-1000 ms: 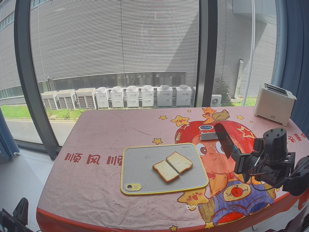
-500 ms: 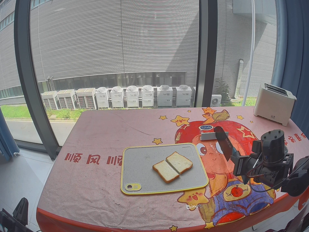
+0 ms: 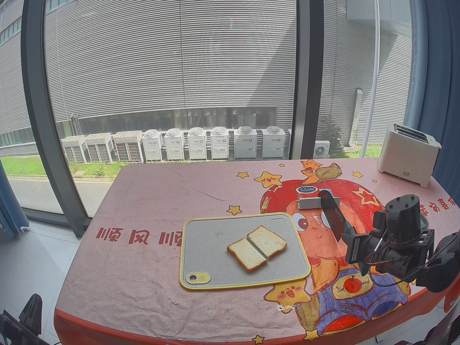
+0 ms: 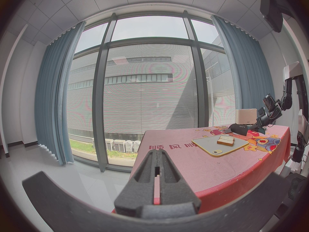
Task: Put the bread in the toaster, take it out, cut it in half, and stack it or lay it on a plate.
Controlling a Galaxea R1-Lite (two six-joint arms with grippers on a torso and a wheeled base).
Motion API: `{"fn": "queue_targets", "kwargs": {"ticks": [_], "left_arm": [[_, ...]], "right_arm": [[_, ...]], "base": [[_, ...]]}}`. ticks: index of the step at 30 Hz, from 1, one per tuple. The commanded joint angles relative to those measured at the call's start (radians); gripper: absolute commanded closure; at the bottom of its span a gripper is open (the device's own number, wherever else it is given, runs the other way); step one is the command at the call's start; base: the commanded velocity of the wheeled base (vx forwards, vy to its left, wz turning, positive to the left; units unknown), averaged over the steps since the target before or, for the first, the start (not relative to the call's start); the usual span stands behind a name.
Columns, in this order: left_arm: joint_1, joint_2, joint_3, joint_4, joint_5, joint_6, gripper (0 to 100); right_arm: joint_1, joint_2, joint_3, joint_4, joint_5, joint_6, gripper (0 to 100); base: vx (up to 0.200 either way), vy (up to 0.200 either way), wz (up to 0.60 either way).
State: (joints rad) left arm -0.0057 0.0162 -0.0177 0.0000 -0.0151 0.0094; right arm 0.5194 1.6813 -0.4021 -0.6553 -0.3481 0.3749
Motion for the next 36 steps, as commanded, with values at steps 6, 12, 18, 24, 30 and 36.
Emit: {"fn": "queue_targets", "kwargs": {"ticks": [6,12,18,24,30,36], "left_arm": [[0.0,-0.016,0.018,0.0,0.0,0.0,100],[0.0,-0.016,0.018,0.0,0.0,0.0,100],[0.0,-0.016,0.018,0.0,0.0,0.0,100],[0.0,-0.016,0.018,0.0,0.0,0.0,100],[0.0,-0.016,0.018,0.0,0.0,0.0,100],[0.0,-0.016,0.018,0.0,0.0,0.0,100]], "right_arm": [[0.001,0.005,-0.001,0.0,0.0,0.001,100],[0.002,0.005,0.0,0.0,0.0,0.001,100],[0.005,0.005,0.002,0.002,-0.003,0.001,100],[0.008,0.003,0.002,0.002,-0.005,0.001,100],[0.01,0.003,0.002,0.0,-0.005,0.002,0],[0.01,-0.008,0.0,0.002,-0.002,0.012,0]], "base": [[0.0,0.0,0.0],[0.0,0.0,0.0],[0.0,0.0,0.0],[0.0,0.0,0.0],[0.0,0.0,0.0],[0.0,0.0,0.0]]}}
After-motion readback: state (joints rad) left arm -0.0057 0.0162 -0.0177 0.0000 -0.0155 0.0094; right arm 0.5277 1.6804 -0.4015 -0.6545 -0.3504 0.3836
